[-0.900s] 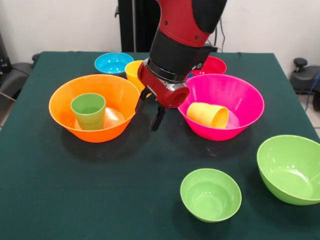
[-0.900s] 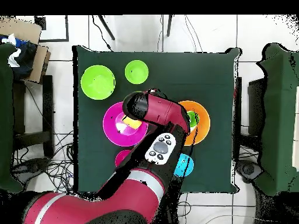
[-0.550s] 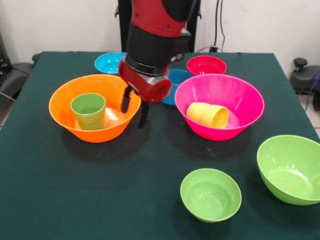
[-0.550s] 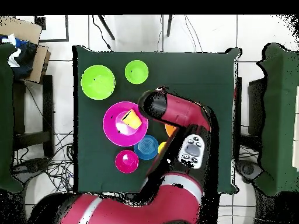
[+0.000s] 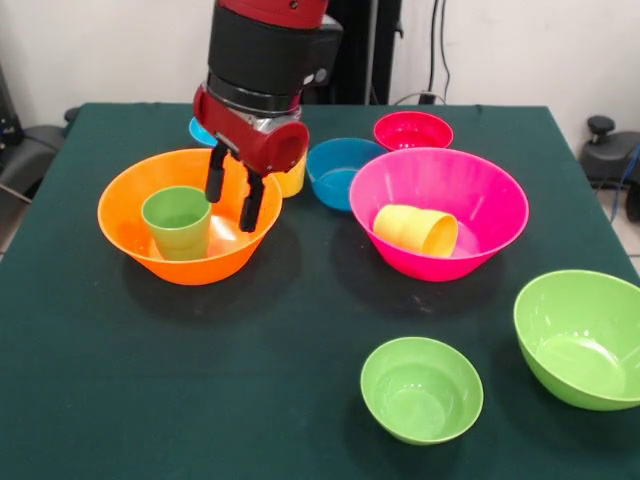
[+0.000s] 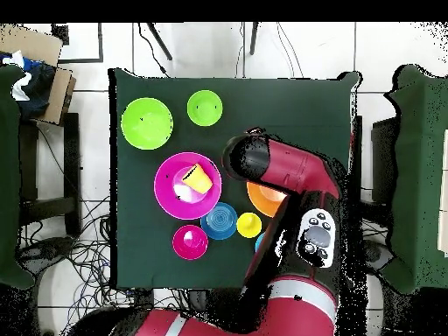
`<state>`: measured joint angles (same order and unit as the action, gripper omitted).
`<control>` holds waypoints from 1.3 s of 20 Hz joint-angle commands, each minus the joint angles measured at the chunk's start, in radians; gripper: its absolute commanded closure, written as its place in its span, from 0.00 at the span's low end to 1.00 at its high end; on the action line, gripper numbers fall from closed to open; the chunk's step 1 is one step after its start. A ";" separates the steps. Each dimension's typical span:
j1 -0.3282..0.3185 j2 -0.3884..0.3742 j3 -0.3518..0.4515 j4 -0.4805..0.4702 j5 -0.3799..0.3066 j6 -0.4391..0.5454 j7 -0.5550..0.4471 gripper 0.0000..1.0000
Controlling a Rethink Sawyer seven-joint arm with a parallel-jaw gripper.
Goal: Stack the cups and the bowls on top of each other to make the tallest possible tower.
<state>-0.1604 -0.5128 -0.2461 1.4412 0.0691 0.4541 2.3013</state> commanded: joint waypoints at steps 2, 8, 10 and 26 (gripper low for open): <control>0.023 -0.012 0.169 0.039 -0.092 0.163 -0.154 0.00; 0.028 -0.014 0.179 0.039 -0.100 0.169 -0.124 0.00; 0.034 -0.014 0.179 0.040 -0.101 0.168 -0.108 0.00; 0.151 0.068 0.115 -0.014 -0.061 0.122 0.086 0.00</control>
<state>-0.0727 -0.5319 -0.1861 1.4406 0.0350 0.5333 2.3013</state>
